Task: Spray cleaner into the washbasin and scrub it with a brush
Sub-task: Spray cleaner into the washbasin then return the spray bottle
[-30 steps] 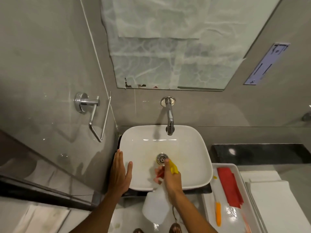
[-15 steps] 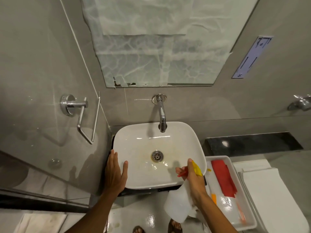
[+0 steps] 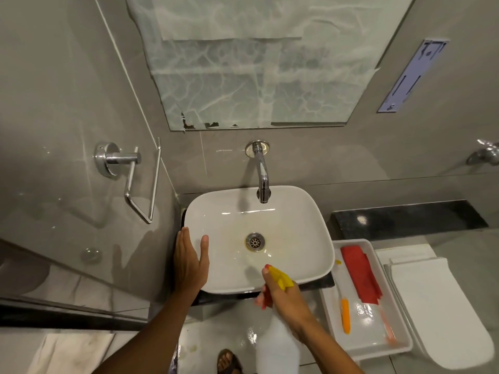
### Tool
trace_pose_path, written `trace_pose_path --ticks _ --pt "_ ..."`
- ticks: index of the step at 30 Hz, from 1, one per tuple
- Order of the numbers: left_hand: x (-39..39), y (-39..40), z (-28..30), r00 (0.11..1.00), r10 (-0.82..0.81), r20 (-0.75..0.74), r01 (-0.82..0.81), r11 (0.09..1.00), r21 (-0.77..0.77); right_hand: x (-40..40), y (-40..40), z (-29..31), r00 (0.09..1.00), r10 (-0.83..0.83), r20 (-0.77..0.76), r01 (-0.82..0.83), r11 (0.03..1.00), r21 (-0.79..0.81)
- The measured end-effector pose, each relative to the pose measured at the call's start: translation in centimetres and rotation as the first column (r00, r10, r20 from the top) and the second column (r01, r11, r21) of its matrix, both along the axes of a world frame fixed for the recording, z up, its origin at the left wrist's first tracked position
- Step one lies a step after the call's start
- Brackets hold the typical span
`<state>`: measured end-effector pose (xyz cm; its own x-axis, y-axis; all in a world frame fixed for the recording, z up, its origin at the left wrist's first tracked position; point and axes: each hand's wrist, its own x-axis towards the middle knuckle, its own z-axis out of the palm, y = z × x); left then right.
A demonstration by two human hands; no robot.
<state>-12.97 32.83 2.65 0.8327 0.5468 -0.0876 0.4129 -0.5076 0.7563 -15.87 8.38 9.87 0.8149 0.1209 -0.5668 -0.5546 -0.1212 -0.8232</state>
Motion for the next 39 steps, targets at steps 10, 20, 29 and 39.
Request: trace_pose_path --ticks 10,20,29,39 --pt "0.4 -1.0 0.5 0.999 0.043 0.009 -0.043 0.999 -0.024 4.8 5.4 1.7 0.998 -0.062 -0.010 0.063 0.993 0.101" --pt "0.0 -0.1 0.0 1.000 -0.011 -0.015 0.010 1.000 -0.024 8.2 -0.2 0.8 0.961 -0.278 -0.013 0.278 0.958 0.072" --pt "0.0 -0.1 -0.1 1.000 -0.019 -0.013 0.019 1.000 0.002 6.1 -6.4 0.9 0.965 -0.263 0.026 0.264 0.961 -0.079" --pt "-0.1 0.3 0.1 0.999 -0.030 -0.036 0.031 0.999 0.029 -0.5 -2.0 -0.8 0.993 -0.081 -0.081 0.080 0.997 -0.016"
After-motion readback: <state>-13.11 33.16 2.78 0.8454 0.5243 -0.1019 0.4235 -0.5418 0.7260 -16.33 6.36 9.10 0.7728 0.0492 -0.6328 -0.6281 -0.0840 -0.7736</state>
